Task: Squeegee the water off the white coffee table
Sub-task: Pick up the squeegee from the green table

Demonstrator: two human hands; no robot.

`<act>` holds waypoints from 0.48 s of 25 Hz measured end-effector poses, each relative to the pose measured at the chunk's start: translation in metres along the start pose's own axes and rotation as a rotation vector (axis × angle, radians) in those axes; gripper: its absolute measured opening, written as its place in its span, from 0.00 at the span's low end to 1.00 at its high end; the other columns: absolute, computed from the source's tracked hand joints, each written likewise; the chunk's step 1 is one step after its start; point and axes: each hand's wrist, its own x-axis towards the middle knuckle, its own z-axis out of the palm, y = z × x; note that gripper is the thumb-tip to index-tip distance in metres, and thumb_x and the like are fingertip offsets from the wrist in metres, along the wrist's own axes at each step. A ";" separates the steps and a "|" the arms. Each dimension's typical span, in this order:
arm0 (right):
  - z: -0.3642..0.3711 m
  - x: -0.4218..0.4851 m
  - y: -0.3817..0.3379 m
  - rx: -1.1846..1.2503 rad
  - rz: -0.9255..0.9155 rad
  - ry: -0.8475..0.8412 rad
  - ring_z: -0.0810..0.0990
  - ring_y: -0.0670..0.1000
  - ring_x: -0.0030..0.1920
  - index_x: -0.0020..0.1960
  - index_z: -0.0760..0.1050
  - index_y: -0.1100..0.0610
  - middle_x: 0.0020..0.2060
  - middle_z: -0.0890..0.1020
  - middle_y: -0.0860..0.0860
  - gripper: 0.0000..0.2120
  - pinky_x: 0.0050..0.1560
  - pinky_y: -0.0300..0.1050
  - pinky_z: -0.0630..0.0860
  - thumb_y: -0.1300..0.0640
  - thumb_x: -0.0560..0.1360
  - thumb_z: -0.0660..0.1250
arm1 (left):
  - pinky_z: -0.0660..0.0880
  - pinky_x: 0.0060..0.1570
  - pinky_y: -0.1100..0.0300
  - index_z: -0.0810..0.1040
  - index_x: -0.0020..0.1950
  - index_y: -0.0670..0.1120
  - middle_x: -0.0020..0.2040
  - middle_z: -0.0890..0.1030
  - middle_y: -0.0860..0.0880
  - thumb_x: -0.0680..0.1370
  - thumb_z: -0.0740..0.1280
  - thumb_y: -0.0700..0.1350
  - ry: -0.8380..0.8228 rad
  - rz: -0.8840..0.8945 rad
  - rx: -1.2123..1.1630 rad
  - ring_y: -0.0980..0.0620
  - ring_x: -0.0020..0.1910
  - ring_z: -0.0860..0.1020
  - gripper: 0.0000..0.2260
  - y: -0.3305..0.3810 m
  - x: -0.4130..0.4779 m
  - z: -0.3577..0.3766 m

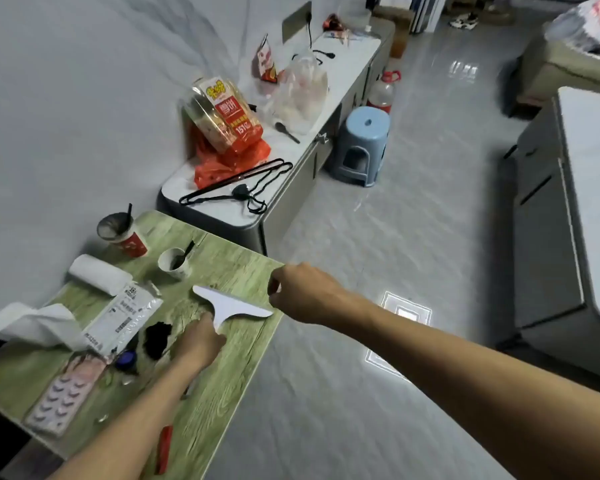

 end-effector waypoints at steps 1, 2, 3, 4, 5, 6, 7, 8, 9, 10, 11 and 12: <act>0.012 0.010 0.005 0.002 0.005 -0.030 0.80 0.58 0.48 0.55 0.79 0.56 0.50 0.82 0.56 0.11 0.45 0.47 0.76 0.57 0.75 0.63 | 0.71 0.42 0.56 0.68 0.68 0.42 0.61 0.78 0.40 0.77 0.66 0.46 0.004 -0.034 0.002 0.42 0.52 0.79 0.21 -0.007 0.009 0.015; 0.028 0.022 0.010 0.016 0.002 -0.047 0.80 0.58 0.49 0.55 0.79 0.56 0.51 0.82 0.56 0.11 0.46 0.48 0.77 0.56 0.75 0.63 | 0.72 0.44 0.55 0.65 0.71 0.41 0.62 0.77 0.39 0.78 0.66 0.45 0.016 -0.062 -0.015 0.40 0.54 0.78 0.24 -0.018 0.023 0.034; 0.041 0.030 0.017 0.029 0.012 -0.071 0.80 0.58 0.49 0.56 0.79 0.56 0.51 0.82 0.56 0.12 0.48 0.49 0.78 0.56 0.76 0.63 | 0.73 0.49 0.53 0.62 0.74 0.41 0.63 0.77 0.38 0.78 0.65 0.45 0.010 -0.090 -0.005 0.39 0.58 0.78 0.26 -0.027 0.035 0.051; 0.052 0.037 0.027 0.058 0.042 -0.088 0.80 0.57 0.50 0.56 0.79 0.56 0.51 0.82 0.56 0.12 0.49 0.50 0.79 0.56 0.76 0.63 | 0.74 0.54 0.50 0.59 0.75 0.41 0.65 0.76 0.37 0.78 0.65 0.45 0.001 -0.120 0.017 0.37 0.61 0.77 0.28 -0.032 0.042 0.063; 0.062 0.042 0.034 0.074 0.053 -0.100 0.80 0.57 0.50 0.57 0.79 0.56 0.52 0.82 0.55 0.12 0.51 0.51 0.79 0.57 0.76 0.63 | 0.73 0.58 0.47 0.58 0.76 0.42 0.66 0.76 0.37 0.79 0.64 0.45 0.001 -0.147 0.060 0.37 0.63 0.76 0.28 -0.038 0.051 0.075; 0.071 0.045 0.038 0.083 0.055 -0.112 0.80 0.57 0.50 0.57 0.80 0.55 0.53 0.82 0.55 0.12 0.52 0.52 0.79 0.57 0.76 0.63 | 0.73 0.60 0.46 0.59 0.76 0.42 0.66 0.76 0.38 0.79 0.63 0.45 0.003 -0.171 0.103 0.37 0.63 0.76 0.27 -0.044 0.058 0.082; 0.077 0.047 0.042 0.097 0.062 -0.122 0.80 0.57 0.51 0.58 0.79 0.56 0.53 0.82 0.55 0.12 0.52 0.52 0.79 0.58 0.76 0.62 | 0.73 0.59 0.46 0.62 0.74 0.42 0.65 0.77 0.38 0.79 0.62 0.45 0.014 -0.182 0.141 0.37 0.62 0.76 0.24 -0.049 0.065 0.086; 0.081 0.048 0.046 0.111 0.063 -0.130 0.80 0.57 0.51 0.58 0.79 0.55 0.54 0.82 0.56 0.13 0.53 0.52 0.79 0.57 0.76 0.62 | 0.74 0.58 0.48 0.66 0.71 0.42 0.64 0.78 0.39 0.80 0.61 0.44 0.023 -0.191 0.152 0.38 0.61 0.77 0.20 -0.052 0.070 0.087; 0.084 0.048 0.049 0.120 0.067 -0.135 0.80 0.57 0.51 0.58 0.79 0.56 0.54 0.82 0.56 0.13 0.53 0.52 0.79 0.57 0.76 0.62 | 0.75 0.57 0.49 0.70 0.68 0.42 0.62 0.79 0.39 0.80 0.60 0.44 0.032 -0.203 0.167 0.39 0.60 0.78 0.17 -0.056 0.077 0.089; 0.086 0.048 0.053 0.132 0.073 -0.138 0.80 0.57 0.51 0.57 0.79 0.56 0.54 0.82 0.56 0.12 0.53 0.53 0.79 0.57 0.76 0.62 | 0.76 0.55 0.50 0.73 0.65 0.42 0.60 0.80 0.39 0.80 0.60 0.43 0.033 -0.212 0.171 0.39 0.57 0.79 0.14 -0.057 0.080 0.089; 0.086 0.047 0.056 0.139 0.078 -0.132 0.80 0.57 0.51 0.57 0.79 0.56 0.53 0.82 0.56 0.12 0.53 0.53 0.79 0.57 0.76 0.62 | 0.77 0.52 0.52 0.76 0.62 0.42 0.58 0.82 0.40 0.80 0.60 0.43 0.016 -0.209 0.175 0.41 0.54 0.80 0.13 -0.054 0.083 0.088; 0.084 0.045 0.060 0.145 0.082 -0.126 0.80 0.57 0.50 0.56 0.79 0.56 0.53 0.82 0.56 0.12 0.53 0.53 0.79 0.56 0.76 0.62 | 0.76 0.46 0.55 0.78 0.58 0.41 0.53 0.83 0.41 0.80 0.61 0.44 -0.026 -0.194 0.152 0.42 0.47 0.81 0.11 -0.046 0.081 0.085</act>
